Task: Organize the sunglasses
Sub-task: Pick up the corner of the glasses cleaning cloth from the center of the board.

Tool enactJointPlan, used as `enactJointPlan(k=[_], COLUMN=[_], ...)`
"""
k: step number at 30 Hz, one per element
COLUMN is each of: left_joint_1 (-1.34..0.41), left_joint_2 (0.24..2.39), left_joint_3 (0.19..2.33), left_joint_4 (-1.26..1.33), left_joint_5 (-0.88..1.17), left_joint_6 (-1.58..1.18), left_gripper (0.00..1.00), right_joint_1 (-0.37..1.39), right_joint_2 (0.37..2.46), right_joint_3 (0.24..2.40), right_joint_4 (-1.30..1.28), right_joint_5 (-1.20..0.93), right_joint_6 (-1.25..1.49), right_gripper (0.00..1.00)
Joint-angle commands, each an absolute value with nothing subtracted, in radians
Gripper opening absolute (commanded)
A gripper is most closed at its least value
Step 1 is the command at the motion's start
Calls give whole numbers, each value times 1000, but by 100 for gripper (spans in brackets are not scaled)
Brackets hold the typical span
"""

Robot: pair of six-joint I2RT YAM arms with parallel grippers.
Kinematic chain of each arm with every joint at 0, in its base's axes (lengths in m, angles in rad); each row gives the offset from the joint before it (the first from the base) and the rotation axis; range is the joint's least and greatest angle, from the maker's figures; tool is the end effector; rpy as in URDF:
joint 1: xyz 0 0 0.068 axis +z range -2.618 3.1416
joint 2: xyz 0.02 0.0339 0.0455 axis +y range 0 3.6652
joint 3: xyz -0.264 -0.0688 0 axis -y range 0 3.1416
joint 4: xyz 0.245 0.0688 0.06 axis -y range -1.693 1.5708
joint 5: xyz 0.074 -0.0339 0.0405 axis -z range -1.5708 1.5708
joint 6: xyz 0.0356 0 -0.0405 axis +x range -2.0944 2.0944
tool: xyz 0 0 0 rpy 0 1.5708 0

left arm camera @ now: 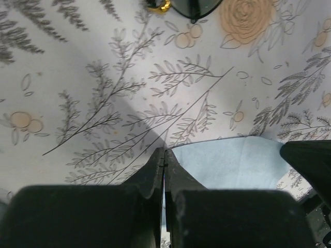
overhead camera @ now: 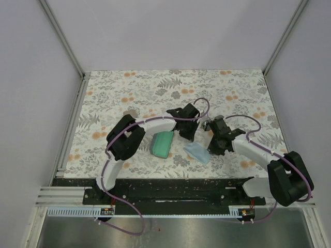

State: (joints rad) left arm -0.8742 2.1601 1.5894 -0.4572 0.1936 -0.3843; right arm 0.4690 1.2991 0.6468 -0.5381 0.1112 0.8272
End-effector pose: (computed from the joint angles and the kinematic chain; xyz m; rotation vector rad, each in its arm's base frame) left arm 0.2909 -0.3584 0.1578 0.7358 2.6384 -0.6634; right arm 0.1988 0.0963 0.1652 0.5218 2.7159 0.1987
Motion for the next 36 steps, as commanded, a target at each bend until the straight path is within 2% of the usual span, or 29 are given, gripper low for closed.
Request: enactJointPlan(k=[1, 13, 14, 15, 17, 20, 27, 36], left_joint_1=[-827, -738, -736, -739, -762, -805, -864, -881], left_joint_2=[2080, 2000, 2006, 2017, 2028, 2025, 2060, 2102], left_joint_3=[1623, 1667, 1677, 1687, 1665, 1589, 1491, 1506], left_joint_4=[-480, -483, -501, -523, -551, -548, -488, -482], left_joint_5=[189, 250, 270, 284, 264, 186, 155, 100], left_joint_6=[-380, -390, -385, -379, -364, -359, -388, -390], left_gripper=[0, 0, 3, 14, 29, 40, 44, 52], right_joint_1=[468, 445, 445, 445, 445, 445, 445, 446], right_joint_2=[1322, 1451, 1460, 1462, 1457, 1418, 1318, 1295], right_joint_3=[767, 1015, 1026, 1029, 1008, 939, 767, 727], right_joint_4=[-571, -629, -637, -644, -653, -641, -604, -589], right_joint_5=[135, 137, 127, 120, 100, 81, 46, 32], right_joint_6=[781, 689, 686, 683, 687, 707, 749, 762], right_gripper=[0, 0, 0, 0, 0, 0, 0, 0])
